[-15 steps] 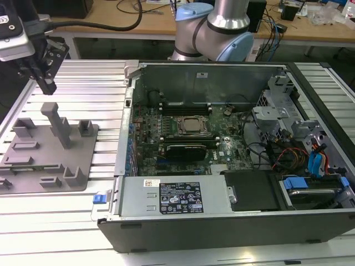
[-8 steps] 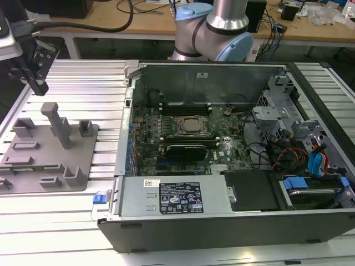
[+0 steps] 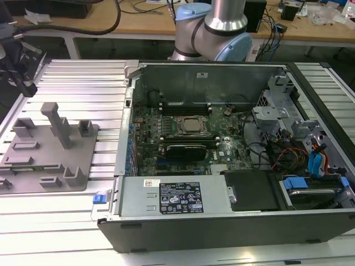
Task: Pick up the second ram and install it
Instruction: 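Reach for the second ram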
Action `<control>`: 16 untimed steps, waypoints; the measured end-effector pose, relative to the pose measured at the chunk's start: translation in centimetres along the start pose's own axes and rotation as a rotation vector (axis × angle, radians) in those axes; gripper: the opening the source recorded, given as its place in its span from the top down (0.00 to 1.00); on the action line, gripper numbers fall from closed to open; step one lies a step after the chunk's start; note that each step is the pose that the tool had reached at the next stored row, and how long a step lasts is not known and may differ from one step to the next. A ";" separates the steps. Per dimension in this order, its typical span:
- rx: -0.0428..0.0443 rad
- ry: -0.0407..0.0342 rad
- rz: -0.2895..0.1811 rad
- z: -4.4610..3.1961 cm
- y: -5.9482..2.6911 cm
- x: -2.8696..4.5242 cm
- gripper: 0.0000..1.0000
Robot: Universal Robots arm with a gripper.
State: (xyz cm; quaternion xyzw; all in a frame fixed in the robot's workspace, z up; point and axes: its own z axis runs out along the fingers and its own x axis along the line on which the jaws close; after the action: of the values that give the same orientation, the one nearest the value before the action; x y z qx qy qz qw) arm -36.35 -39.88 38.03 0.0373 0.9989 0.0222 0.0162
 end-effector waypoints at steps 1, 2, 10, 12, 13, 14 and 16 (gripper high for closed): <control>0.0000 0.0000 0.000 0.08 -0.03 0.31 0.92; 0.0000 0.0001 0.000 0.25 -0.07 0.73 0.92; 0.0001 0.0010 0.000 2.25 -1.73 3.09 0.92; 0.0002 0.0020 0.000 2.56 -2.26 3.12 0.92; 0.0001 0.0025 0.000 2.79 -2.51 3.12 0.92; 0.0003 0.0040 0.000 3.18 -2.82 3.16 0.92; 0.0004 0.0057 0.000 3.54 -3.05 3.17 0.92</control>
State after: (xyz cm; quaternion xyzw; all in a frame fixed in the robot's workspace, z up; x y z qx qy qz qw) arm -39.61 -42.53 34.25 0.0374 0.9990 0.0222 0.0134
